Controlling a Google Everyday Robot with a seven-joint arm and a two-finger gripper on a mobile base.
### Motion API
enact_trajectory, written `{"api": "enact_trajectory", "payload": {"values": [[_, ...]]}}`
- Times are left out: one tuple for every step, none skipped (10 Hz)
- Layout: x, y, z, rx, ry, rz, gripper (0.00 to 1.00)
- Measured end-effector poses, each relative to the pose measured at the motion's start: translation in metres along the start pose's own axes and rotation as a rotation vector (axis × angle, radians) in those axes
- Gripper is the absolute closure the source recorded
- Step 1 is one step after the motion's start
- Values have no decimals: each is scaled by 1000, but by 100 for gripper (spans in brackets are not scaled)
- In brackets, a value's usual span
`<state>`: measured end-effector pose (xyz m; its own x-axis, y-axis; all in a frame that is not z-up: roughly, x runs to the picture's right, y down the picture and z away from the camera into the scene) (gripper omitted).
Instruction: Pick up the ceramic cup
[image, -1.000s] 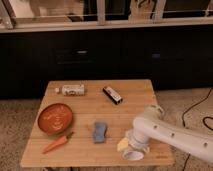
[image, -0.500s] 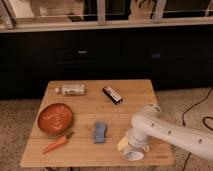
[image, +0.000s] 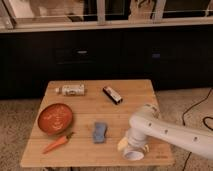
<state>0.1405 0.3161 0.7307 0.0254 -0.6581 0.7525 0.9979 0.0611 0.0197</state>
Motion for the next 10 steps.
{"api": "enact_trajectory", "payload": {"values": [[1,0,2,-4,-2,0,20],[1,1,5,-8,-4,1,20],[2,2,7,-11,-7,3,20],[2,3,9,-15,-10,8,20],[2,4,12,-21,-16,11,20],[2,4,15,-26,-20,13,20],[3,4,17,-29,-23,15,20],[3,5,18,-33,-25,17,20],[3,6,20,-36,-25,18,25],[2,6,21,-37,-28,18,34]]}}
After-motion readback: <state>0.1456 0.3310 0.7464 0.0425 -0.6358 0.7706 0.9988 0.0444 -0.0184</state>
